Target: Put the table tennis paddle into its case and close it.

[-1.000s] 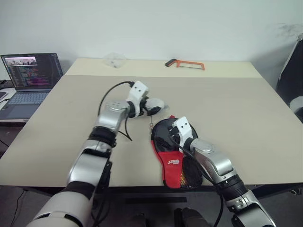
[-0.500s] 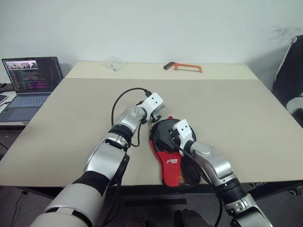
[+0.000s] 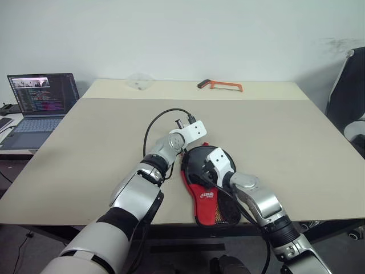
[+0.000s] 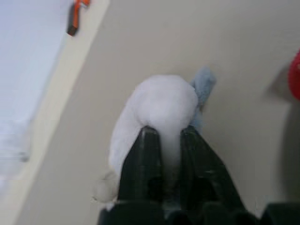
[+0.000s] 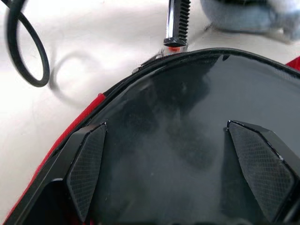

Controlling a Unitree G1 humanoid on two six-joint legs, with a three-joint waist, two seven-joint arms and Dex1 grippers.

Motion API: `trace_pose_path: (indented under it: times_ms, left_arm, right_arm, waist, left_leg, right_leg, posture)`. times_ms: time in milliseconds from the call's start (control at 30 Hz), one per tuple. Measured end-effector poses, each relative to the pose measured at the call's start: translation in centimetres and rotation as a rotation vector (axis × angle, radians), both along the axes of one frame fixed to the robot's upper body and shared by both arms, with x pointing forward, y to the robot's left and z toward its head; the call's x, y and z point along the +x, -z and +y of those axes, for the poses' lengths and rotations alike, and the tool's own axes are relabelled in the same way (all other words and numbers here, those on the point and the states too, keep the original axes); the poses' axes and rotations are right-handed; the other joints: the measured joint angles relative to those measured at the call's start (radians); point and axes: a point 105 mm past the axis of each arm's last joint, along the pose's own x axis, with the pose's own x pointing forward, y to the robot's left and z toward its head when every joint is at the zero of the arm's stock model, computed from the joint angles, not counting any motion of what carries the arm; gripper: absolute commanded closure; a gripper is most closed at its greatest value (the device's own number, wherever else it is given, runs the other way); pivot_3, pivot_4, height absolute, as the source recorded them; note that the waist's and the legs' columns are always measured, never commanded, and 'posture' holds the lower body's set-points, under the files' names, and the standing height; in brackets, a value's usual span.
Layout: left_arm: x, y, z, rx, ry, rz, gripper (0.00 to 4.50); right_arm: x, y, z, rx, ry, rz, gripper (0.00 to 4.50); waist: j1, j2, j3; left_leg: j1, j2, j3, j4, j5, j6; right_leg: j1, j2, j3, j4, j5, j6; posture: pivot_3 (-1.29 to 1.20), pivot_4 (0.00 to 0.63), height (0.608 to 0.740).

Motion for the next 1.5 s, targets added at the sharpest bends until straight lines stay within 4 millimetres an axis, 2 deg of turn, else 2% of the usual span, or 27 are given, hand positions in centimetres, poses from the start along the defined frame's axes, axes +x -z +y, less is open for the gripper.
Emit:
trace_pose_path:
  times_ms: [167,400,667,1000,1500]
  left_arm:
    - [0.1,-1.1,-0.7,0.031,0.027,-0.108,4.49]
    - [0.0,-2.5,-3.1,0.032,0.097,-0.179,4.49]
    - [-0.3,-2.6,-4.1,0.088,0.117,-0.237,4.49]
    - [-1.6,-2.5,-7.8,0.201,0.293,-0.311,4.49]
    - [-2.0,-4.3,-9.3,0.218,0.306,-0.487,4.49]
  right_arm:
    - [-0.2,0.0,-0.1,-0.001,0.007,0.007,0.00]
    - [-0.6,-0.1,-0.2,-0.013,0.003,0.037,0.00]
    - [-1.9,-0.3,-1.2,-0.017,-0.017,0.091,0.00]
    - [-2.3,-0.3,-1.4,-0.014,-0.014,0.106,0.00]
    - [-2.7,-0.4,-1.9,0.009,0.014,0.127,0.00]
  waist:
    - [0.001,0.000,0.000]
    - [0.000,0.000,0.000]
    - [0.001,0.000,-0.001]
    - [0.002,0.000,-0.001]
    - [0.015,0.000,-0.001]
  left_leg:
    - [-0.001,0.000,-0.001,0.000,0.000,0.000]
    - [0.000,0.000,0.000,0.000,0.000,0.000]
    - [-0.001,-0.001,-0.001,0.000,0.000,0.000]
    - [-0.001,-0.001,0.000,0.000,0.000,0.000]
    - [-0.001,-0.001,-0.001,0.000,0.000,0.000]
  right_leg:
    - [0.000,0.000,0.000,-0.001,0.000,0.000]
    - [0.000,-0.001,-0.001,-0.001,0.000,0.000]
    - [0.001,0.000,-0.002,-0.001,0.000,0.001]
    - [0.001,0.000,-0.002,-0.001,-0.001,0.001]
    - [0.001,0.000,-0.004,-0.002,-0.001,0.002]
  posture:
    - [0.00,0.150,0.740]
    - [0.00,0.150,0.740]
    - [0.00,0.150,0.740]
    - [0.00,0.150,0.740]
    - [0.00,0.150,0.740]
